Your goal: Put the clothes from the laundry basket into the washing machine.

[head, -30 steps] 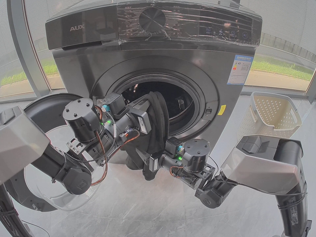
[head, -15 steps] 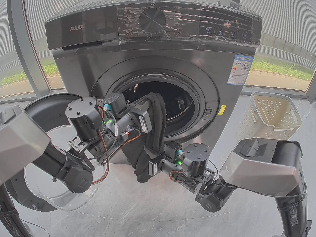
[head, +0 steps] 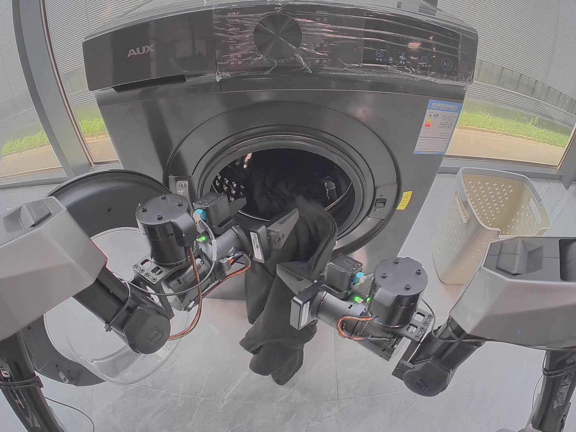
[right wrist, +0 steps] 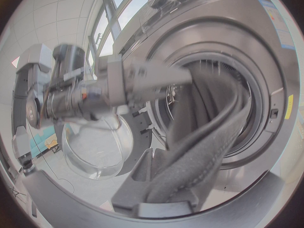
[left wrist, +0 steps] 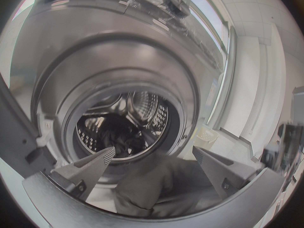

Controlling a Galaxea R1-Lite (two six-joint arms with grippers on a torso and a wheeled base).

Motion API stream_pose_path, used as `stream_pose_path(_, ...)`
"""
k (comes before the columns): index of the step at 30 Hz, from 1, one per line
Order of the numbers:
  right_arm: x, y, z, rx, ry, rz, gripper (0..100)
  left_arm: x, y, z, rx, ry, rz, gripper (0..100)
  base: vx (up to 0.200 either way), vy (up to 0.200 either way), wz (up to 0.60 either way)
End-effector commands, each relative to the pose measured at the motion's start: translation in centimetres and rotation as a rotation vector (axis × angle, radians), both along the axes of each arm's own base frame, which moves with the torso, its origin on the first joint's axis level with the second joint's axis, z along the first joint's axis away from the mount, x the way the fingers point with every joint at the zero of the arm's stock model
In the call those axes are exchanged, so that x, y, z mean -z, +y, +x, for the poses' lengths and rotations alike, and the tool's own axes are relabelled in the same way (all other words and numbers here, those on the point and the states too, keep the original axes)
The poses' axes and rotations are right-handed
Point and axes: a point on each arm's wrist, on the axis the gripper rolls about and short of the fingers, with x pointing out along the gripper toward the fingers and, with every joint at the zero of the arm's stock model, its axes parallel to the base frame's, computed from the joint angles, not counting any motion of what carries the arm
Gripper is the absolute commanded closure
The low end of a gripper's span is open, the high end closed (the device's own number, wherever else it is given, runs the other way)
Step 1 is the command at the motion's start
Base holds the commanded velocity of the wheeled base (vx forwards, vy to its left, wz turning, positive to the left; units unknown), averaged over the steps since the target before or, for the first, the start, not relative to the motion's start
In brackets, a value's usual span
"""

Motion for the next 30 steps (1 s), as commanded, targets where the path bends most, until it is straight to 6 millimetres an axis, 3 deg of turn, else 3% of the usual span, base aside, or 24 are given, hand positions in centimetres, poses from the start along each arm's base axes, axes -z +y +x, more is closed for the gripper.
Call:
stream_pose_path(1,-2.6,-1.9,0.4,0.045,-0.054,0.051,100,2.2,1.8,-0.2,-0.031,0.092,0.043,0,0.0,0.0,0.0)
stream_pose_path(15,-4.5,-2.3,1.8,0.078,-0.104,0.101,100,5.0,2.3,-1.8,0.039,0.181,0.098,0,0.0,0.0,0.0)
stream_pose_path(19,-5.1,-1.8,2.0,0.07,-0.115,0.112,100,6.3,1.5,-2.9,0.155,0.181,0.105,0,0.0,0.0,0.0)
stream_pose_path(30,-5.8,-1.1,2.2,0.061,-0.123,0.123,100,9.7,-0.7,-2.3,0.23,0.165,0.101,0,0.0,0.0,0.0)
